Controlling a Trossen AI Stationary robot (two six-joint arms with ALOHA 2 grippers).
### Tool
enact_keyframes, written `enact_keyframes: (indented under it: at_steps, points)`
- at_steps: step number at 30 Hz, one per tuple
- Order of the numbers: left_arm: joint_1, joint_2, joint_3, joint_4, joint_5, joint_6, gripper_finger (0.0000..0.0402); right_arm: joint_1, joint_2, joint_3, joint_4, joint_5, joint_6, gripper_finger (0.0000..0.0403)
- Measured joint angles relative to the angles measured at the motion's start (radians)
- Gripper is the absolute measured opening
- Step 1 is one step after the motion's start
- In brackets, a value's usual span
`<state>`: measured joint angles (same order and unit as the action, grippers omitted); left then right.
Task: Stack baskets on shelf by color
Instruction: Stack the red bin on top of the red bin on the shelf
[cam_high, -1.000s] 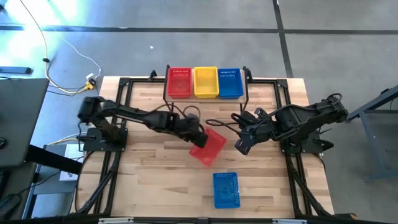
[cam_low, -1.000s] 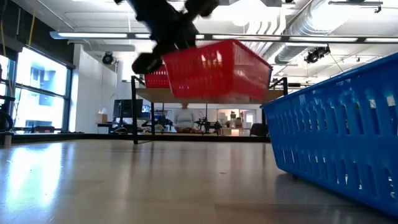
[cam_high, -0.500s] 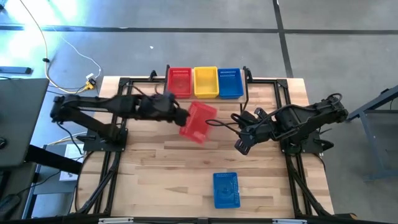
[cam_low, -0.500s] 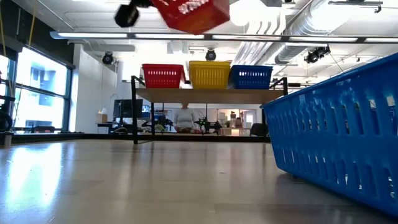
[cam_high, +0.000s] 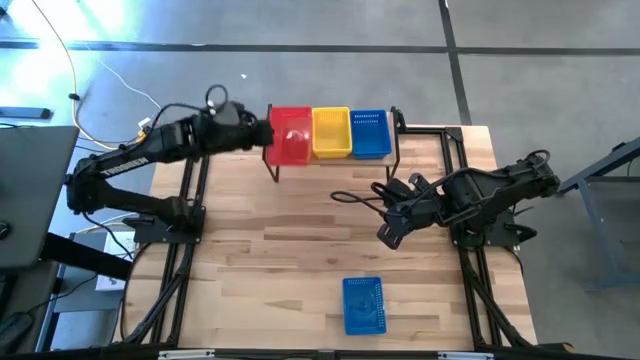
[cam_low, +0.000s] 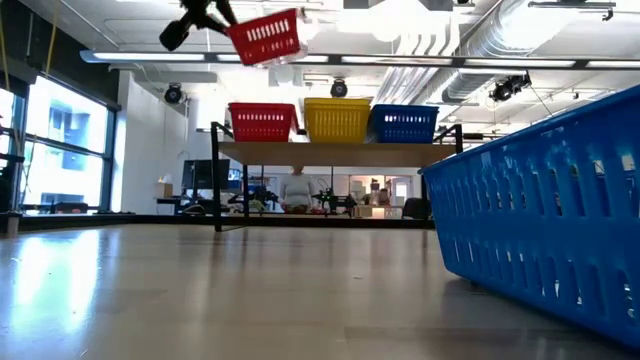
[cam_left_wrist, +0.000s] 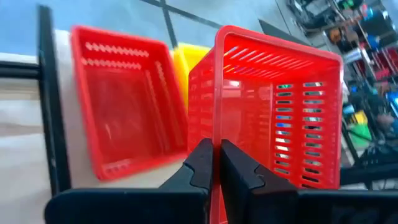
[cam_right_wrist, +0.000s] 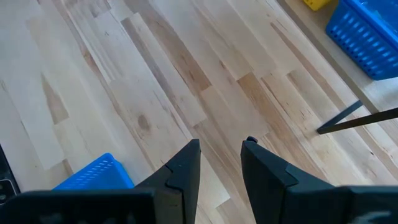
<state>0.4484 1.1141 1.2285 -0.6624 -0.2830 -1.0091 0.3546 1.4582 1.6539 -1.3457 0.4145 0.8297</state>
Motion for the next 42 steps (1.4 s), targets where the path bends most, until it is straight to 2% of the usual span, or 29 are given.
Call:
enact_keyframes:
  at_steps: [8, 15, 31, 42]
  points:
    - [0.252, 0.044, 0.0, 0.0, 0.203, 0.073, 0.0006, 0.0, 0.0, 0.0, 0.0, 0.001, -0.026, 0.0103]
    - [0.361, 0.11, 0.0, 0.001, 0.319, 0.114, 0.0006, 0.0, 0.0, 0.0, 0.0, 0.009, -0.026, 0.0103]
    - [0.397, 0.209, 0.0, 0.006, 0.325, 0.157, 0.0009, 0.0, 0.0, 0.0, 0.001, 0.01, -0.026, 0.0103]
    - [0.397, 0.219, 0.0, 0.008, 0.32, 0.182, 0.0058, 0.0, 0.0, 0.0, 0.0, 0.025, -0.022, 0.0103]
